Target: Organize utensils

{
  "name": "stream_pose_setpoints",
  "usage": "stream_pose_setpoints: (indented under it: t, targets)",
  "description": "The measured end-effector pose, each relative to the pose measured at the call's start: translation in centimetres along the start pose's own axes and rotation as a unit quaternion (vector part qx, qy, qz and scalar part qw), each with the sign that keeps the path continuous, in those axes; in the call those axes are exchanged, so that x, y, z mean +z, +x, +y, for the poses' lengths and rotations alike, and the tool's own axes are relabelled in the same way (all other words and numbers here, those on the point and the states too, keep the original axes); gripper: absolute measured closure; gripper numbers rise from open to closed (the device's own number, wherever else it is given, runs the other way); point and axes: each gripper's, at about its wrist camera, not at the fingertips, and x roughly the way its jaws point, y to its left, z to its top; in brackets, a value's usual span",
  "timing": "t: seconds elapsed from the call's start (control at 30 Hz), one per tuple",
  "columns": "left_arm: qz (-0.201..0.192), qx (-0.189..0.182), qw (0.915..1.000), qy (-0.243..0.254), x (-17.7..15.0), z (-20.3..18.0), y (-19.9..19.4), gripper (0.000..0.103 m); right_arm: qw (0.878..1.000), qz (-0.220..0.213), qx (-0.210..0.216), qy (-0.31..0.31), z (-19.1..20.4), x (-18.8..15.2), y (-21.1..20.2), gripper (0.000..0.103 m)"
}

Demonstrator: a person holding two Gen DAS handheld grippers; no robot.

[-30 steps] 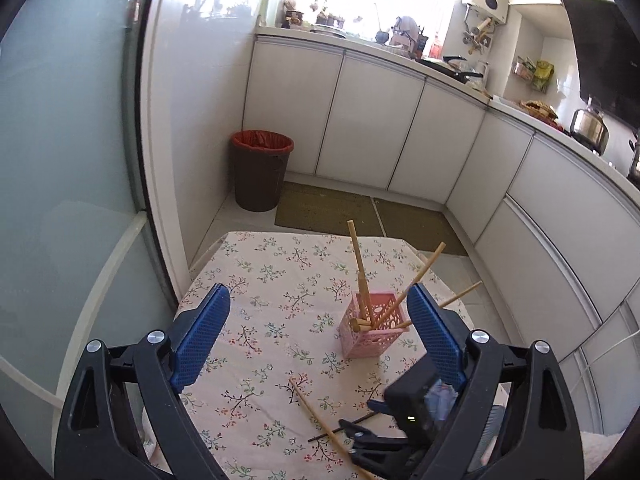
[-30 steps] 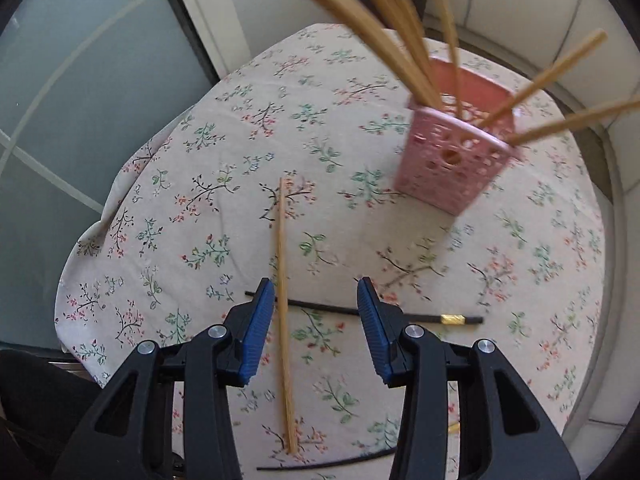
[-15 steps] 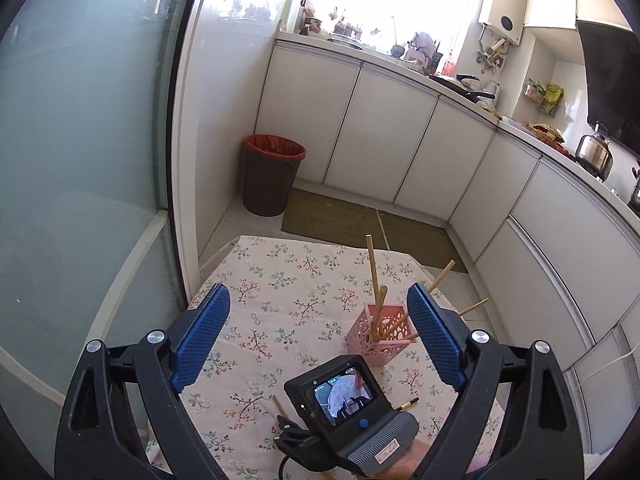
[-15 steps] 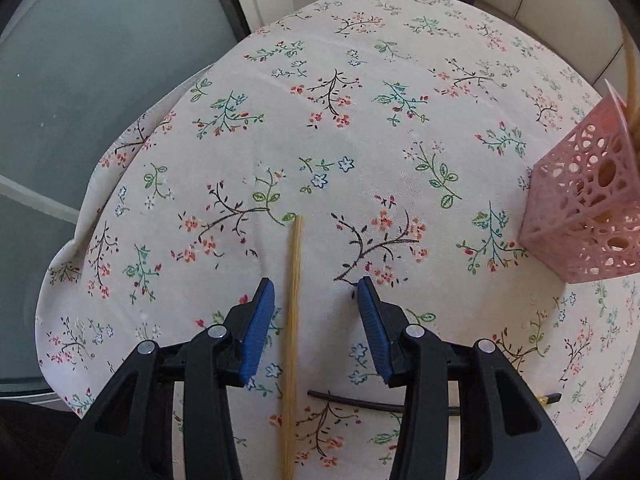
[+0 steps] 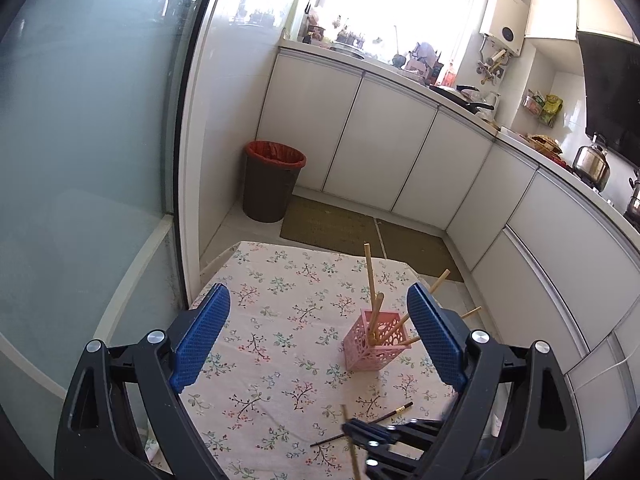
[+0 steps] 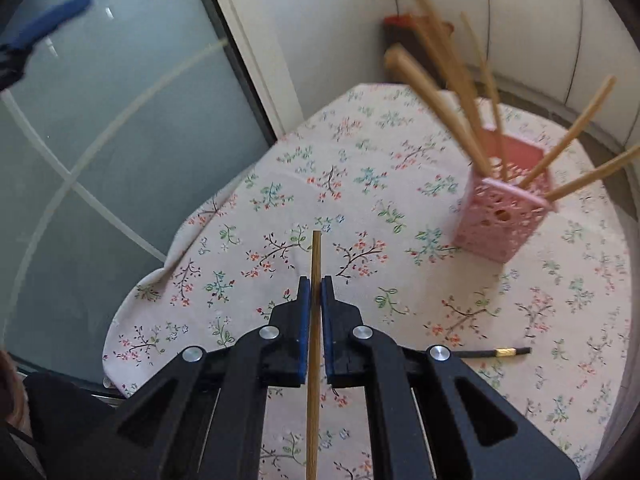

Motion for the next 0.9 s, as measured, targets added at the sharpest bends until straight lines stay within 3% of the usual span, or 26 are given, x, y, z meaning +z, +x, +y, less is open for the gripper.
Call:
stream_pose_setpoints:
  t: [0.23,0.47,0.67,0.9]
  targets:
    - [0.002,-0.012,0.9999,0.011,-0.3,-1.4,0.1,0.017,0.994,-0.106,-0.027,0.019,-1.5,-0.2,-11.6,0.097]
    - [0.007,-0.023,0.9997,0.009,-0.4,-1.7,0.4,0.017,0.974,-0.213,-0.079,0.01,-1.1,4.4,-19.2,0.097]
    - [0.01,-0.024,0.9996,0.011,-0.4,-1.7,0.6,0.017,0.959,-0.251,-0.131,0.018,-2.4,9.8,-20.4,0.097]
    - [0.011,-0.025,0.9996,0.004,-0.4,-1.5,0.9,0.017,0.951,-0.262,-0.155,0.049,-4.7,12.9,-18.4,0.097]
